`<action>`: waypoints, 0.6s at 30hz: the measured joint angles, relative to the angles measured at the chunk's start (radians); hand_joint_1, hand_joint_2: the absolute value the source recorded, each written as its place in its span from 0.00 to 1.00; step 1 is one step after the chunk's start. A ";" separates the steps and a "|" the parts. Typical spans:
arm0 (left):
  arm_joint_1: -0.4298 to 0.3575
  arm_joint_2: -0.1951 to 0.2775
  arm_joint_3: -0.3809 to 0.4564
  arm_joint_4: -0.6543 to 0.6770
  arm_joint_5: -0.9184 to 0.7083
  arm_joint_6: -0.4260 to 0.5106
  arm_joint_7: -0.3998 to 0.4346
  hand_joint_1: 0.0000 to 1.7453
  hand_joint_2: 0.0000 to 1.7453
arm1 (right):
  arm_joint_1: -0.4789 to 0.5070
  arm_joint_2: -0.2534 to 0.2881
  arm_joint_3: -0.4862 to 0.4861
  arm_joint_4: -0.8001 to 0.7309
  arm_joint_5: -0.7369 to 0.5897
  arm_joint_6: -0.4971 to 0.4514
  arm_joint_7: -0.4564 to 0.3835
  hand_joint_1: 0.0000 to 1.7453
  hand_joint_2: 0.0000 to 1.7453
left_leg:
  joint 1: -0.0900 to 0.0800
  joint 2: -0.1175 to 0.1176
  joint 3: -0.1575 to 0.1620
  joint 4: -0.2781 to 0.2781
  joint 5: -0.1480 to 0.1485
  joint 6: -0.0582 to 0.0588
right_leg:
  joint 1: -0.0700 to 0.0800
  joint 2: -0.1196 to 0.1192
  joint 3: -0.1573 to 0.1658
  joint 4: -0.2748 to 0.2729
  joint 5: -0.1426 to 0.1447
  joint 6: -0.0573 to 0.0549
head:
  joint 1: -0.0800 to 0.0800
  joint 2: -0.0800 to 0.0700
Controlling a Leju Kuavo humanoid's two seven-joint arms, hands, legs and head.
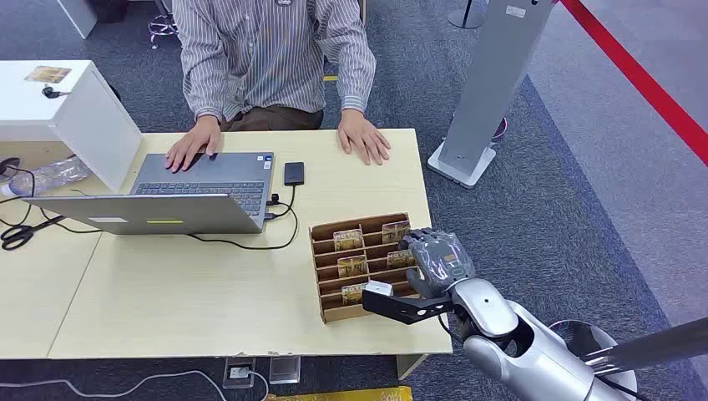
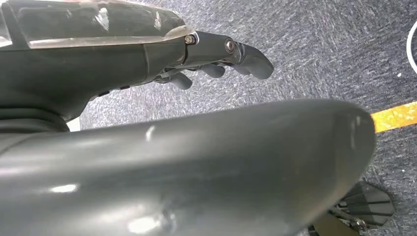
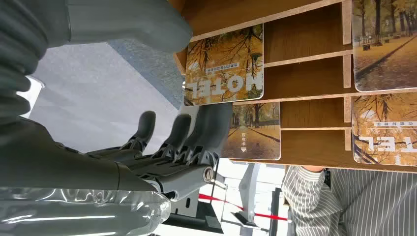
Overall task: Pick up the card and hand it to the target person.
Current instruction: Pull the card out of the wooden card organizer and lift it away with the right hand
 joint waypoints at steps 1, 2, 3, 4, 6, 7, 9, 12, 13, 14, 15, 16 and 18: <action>0.000 0.000 0.000 0.000 0.000 0.000 0.000 0.00 0.00 | 0.000 0.000 0.000 0.000 0.000 0.000 0.000 0.51 1.00 | 0.000 0.000 0.000 0.000 0.000 0.000 | 0.000 0.000 0.000 0.000 0.000 0.000 | 0.000 0.000; 0.000 0.000 0.000 0.000 0.000 0.000 0.000 0.00 0.00 | 0.000 0.000 0.000 0.001 0.000 0.000 0.000 0.53 1.00 | 0.000 0.000 0.000 0.000 0.000 0.000 | 0.000 0.000 0.000 0.000 0.000 0.000 | 0.000 0.000; 0.000 0.000 0.000 0.000 0.000 0.000 0.000 0.00 0.00 | 0.000 0.000 0.000 0.002 0.000 0.000 0.000 0.54 1.00 | 0.000 0.000 0.000 0.000 0.000 0.000 | 0.000 0.000 0.000 0.000 0.000 0.000 | 0.000 0.000; 0.000 0.000 0.000 0.000 0.000 0.000 -0.001 0.00 0.00 | 0.000 0.000 0.000 0.003 0.000 0.000 0.000 0.55 1.00 | 0.000 0.000 0.000 0.000 0.000 0.000 | 0.000 0.000 0.000 0.000 0.000 0.000 | 0.000 0.000; 0.000 0.000 0.000 0.000 0.000 0.000 -0.002 0.00 0.00 | 0.000 0.000 0.000 0.005 0.000 0.000 0.000 0.58 1.00 | 0.000 0.000 0.000 0.000 0.000 0.000 | 0.000 0.000 0.000 0.000 0.000 0.000 | 0.000 0.000; 0.000 0.000 0.000 0.000 0.000 0.001 -0.002 0.00 0.00 | 0.000 0.000 0.000 0.005 0.000 0.000 0.000 0.59 1.00 | 0.000 0.000 0.000 0.000 0.000 0.000 | 0.000 0.000 0.000 0.000 0.000 0.000 | 0.000 0.000; 0.000 0.000 0.000 0.000 0.000 0.001 -0.003 0.00 0.00 | 0.000 0.000 0.000 0.005 0.000 0.000 0.001 0.63 1.00 | 0.000 0.000 0.000 0.000 0.000 0.000 | 0.000 0.000 0.000 0.000 0.000 0.000 | 0.000 0.000; 0.000 0.000 0.000 0.000 -0.001 0.001 -0.005 0.00 0.00 | 0.000 0.000 0.000 0.006 0.000 0.000 0.002 0.77 1.00 | 0.000 0.000 0.000 0.000 0.000 0.000 | 0.000 0.000 0.000 0.000 0.000 0.000 | 0.000 0.000; 0.000 0.000 0.000 0.000 -0.001 0.001 -0.005 0.00 0.00 | 0.000 0.000 0.000 0.006 0.000 0.000 0.003 0.78 1.00 | 0.000 0.000 0.000 0.000 0.000 0.000 | 0.000 0.000 0.000 0.000 0.000 0.000 | 0.000 0.000; 0.000 0.000 0.000 0.000 -0.001 0.002 -0.006 0.00 0.00 | -0.001 0.000 0.000 0.006 0.000 0.000 0.004 0.79 1.00 | 0.000 0.000 0.000 0.000 0.000 0.000 | 0.000 0.000 0.000 0.000 0.000 0.000 | 0.000 0.000; 0.000 0.000 0.000 0.000 -0.002 0.002 -0.006 0.00 0.00 | -0.001 0.000 0.000 0.006 0.000 0.000 0.004 0.80 1.00 | 0.000 0.000 0.000 0.000 0.000 0.000 | 0.000 0.000 0.000 0.000 0.000 0.000 | 0.000 0.000; 0.000 0.000 0.000 0.000 -0.002 0.003 -0.006 0.00 0.00 | -0.001 0.000 0.001 0.006 0.000 -0.001 0.005 0.82 1.00 | 0.000 0.000 0.000 0.000 0.000 0.000 | 0.000 0.000 0.000 0.000 0.000 0.000 | 0.000 0.000; 0.000 0.000 0.000 0.000 -0.002 0.004 -0.006 0.00 0.00 | -0.001 0.000 0.001 0.006 -0.001 -0.001 0.005 0.88 1.00 | 0.000 0.000 0.000 0.000 0.000 0.000 | 0.000 0.000 0.000 0.000 0.000 0.000 | 0.000 0.000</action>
